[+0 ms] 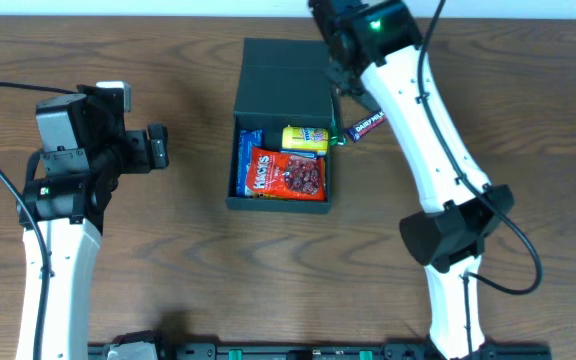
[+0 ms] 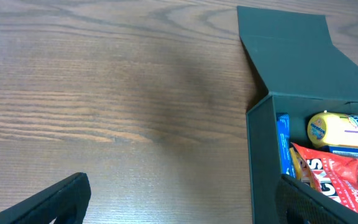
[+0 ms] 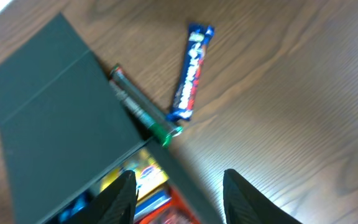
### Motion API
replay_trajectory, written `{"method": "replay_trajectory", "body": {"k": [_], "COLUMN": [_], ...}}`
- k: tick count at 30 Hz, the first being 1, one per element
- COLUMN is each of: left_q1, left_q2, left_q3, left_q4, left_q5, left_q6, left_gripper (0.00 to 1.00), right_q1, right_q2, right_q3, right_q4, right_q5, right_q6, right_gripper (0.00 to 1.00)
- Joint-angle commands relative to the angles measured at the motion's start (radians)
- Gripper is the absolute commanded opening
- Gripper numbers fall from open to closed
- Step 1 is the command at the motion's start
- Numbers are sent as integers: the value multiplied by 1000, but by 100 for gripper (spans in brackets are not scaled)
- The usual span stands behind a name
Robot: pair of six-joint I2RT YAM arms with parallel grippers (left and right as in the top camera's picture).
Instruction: Pack container
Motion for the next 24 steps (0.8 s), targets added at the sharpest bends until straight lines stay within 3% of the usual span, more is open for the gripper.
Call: {"method": "replay_trajectory", "body": {"k": [1, 7, 18, 21, 22, 24], "left_q1": [3, 3, 3, 3, 3, 3], "left_q2": [-10, -10, -10, -10, -10, -10], "left_q3": [29, 29, 29, 29, 29, 29], "left_q4": [-2, -6, -14, -16, -17, -19], "left_q5": [-3, -3, -3, -3, -3, -3], "left_q6": [-5, -5, -5, -5, -5, -5], "left_gripper": [95, 95, 95, 95, 95, 95], "right_q1": [-59, -137, -188, -187, -183, -171], "right_q2": [31, 79, 198, 207, 207, 200], "right_q3": [-7, -9, -10, -10, -10, -5], "right_q4": [-2, -2, -3, -1, 6, 19], "right_q5": [-78, -150, -250, -277, -295, -351], "right_q6": [-110, -111, -140, -195, -241, -377], "right_gripper": [52, 77, 88, 82, 75, 49]}}
